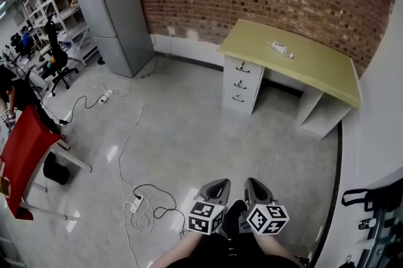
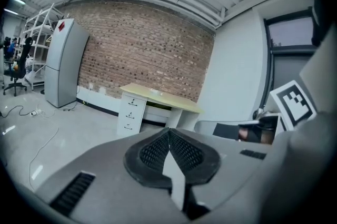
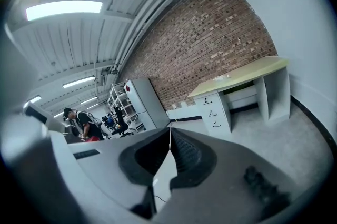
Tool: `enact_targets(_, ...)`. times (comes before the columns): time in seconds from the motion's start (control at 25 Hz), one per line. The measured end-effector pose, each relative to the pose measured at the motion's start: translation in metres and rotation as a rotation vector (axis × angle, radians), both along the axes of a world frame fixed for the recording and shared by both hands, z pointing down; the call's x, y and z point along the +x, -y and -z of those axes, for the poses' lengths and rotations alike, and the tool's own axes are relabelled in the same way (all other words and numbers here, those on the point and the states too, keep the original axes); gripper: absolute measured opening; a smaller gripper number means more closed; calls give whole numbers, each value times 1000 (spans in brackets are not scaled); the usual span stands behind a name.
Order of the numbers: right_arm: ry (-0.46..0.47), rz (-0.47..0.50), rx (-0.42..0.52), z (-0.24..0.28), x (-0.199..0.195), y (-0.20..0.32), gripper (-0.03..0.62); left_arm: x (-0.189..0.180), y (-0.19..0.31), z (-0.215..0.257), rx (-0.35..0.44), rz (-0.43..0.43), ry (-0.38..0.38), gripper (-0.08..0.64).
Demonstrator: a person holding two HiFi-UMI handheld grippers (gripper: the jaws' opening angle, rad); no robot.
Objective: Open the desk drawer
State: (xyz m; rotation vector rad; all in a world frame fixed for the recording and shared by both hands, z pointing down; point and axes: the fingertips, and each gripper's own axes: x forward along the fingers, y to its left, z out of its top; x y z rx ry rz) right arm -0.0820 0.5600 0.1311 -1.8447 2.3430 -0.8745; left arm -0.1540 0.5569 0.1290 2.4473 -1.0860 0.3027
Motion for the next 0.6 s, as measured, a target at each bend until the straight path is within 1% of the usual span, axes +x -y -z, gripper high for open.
enact_targets(0.16, -20, -9, -3, 1, 25, 30, 14, 18, 31, 0, 10, 11, 4, 9)
enact_targets(0.36, -16, -46, -7, 0, 65, 69, 14, 48, 69, 0, 23, 11, 9, 9)
enact_targets(0.6, -28, -41, -12, -1, 95, 107, 14, 74, 104, -4, 22, 21, 17, 9)
